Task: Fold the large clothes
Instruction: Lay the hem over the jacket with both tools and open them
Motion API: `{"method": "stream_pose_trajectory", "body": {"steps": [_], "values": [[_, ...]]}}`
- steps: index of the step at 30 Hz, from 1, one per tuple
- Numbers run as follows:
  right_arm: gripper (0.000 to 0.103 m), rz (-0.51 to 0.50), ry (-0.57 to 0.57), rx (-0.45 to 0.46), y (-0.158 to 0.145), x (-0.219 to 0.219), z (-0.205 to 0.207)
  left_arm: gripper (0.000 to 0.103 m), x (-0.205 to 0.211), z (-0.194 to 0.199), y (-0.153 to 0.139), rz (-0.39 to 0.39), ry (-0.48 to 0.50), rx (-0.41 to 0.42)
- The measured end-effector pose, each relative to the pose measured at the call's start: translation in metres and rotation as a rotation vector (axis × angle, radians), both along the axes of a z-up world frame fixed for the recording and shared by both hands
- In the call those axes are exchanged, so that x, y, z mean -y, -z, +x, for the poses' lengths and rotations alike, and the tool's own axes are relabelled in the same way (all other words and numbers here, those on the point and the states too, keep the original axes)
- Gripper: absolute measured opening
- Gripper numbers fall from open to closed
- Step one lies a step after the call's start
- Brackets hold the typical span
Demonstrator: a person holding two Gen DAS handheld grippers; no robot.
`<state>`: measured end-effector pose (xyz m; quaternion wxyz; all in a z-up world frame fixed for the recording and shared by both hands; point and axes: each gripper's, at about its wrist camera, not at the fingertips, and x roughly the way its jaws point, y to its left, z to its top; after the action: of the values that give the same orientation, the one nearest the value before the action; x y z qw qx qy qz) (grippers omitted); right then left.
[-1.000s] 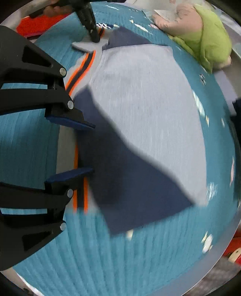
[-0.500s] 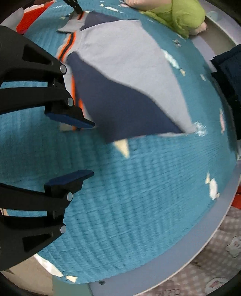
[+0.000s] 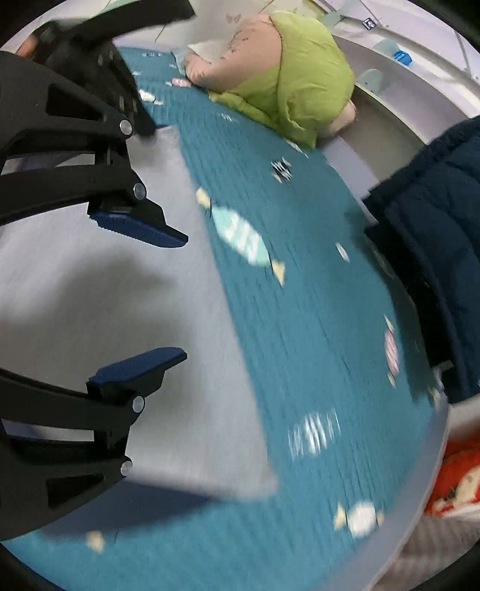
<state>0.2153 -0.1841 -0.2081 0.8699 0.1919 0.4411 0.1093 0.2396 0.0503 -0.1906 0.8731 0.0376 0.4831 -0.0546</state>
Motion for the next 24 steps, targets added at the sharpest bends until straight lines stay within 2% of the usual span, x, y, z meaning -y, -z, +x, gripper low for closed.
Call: {"method": "stream_pose_trajectory", "body": {"steps": [3, 5, 7, 8, 9, 10, 11, 12, 13, 14, 15, 17, 20, 21, 23, 24], "values": [[0.054, -0.004, -0.106, 0.016, 0.020, -0.017, 0.019, 0.008, 0.007, 0.027, 0.036, -0.012, 0.012, -0.066], [0.052, -0.073, -0.108, -0.029, 0.039, -0.012, 0.028, 0.008, 0.005, 0.026, 0.041, -0.012, 0.056, -0.002], [0.034, -0.025, -0.153, -0.010, 0.046, 0.006, 0.029, 0.011, 0.001, 0.021, 0.041, 0.005, 0.090, 0.010], [0.031, -0.045, -0.156, -0.007, 0.045, 0.015, 0.027, 0.011, -0.007, 0.020, 0.039, 0.033, 0.074, 0.022], [0.027, -0.083, -0.150, -0.003, 0.044, 0.023, 0.023, 0.011, -0.016, 0.019, 0.042, 0.109, 0.029, 0.031], [0.019, -0.089, -0.164, 0.008, 0.042, 0.036, 0.021, 0.011, -0.026, 0.020, 0.045, 0.158, -0.006, 0.029], [0.017, -0.099, -0.162, 0.012, 0.041, 0.046, 0.018, 0.011, -0.051, 0.022, 0.054, 0.177, -0.063, 0.011], [0.013, -0.124, -0.147, 0.008, 0.039, 0.059, 0.016, 0.011, -0.069, 0.023, 0.059, 0.139, -0.093, -0.013], [0.021, -0.218, -0.091, -0.016, 0.040, 0.067, 0.014, 0.011, -0.089, 0.019, 0.059, 0.040, -0.101, -0.022], [0.024, -0.289, -0.042, -0.038, 0.045, 0.076, 0.013, 0.002, -0.109, 0.016, 0.054, -0.037, -0.125, -0.025], [0.021, -0.272, -0.015, -0.056, 0.047, 0.090, 0.011, 0.002, -0.117, 0.015, 0.052, -0.065, -0.136, -0.031], [0.021, -0.176, 0.017, -0.076, 0.045, 0.104, 0.007, 0.002, -0.120, 0.012, 0.042, -0.065, -0.170, -0.030], [0.023, -0.238, 0.064, -0.072, 0.033, 0.102, -0.001, 0.004, -0.102, 0.004, 0.031, 0.039, -0.167, -0.011], [0.024, -0.246, 0.072, -0.063, 0.028, 0.101, -0.004, 0.004, -0.096, -0.002, 0.026, 0.026, -0.156, -0.011], [0.040, -0.239, 0.112, -0.060, 0.017, 0.108, -0.014, 0.005, -0.090, -0.013, 0.018, -0.004, -0.153, -0.014], [0.061, -0.243, 0.140, -0.069, 0.014, 0.114, -0.021, 0.007, -0.086, -0.018, 0.014, -0.003, -0.150, -0.016]]}}
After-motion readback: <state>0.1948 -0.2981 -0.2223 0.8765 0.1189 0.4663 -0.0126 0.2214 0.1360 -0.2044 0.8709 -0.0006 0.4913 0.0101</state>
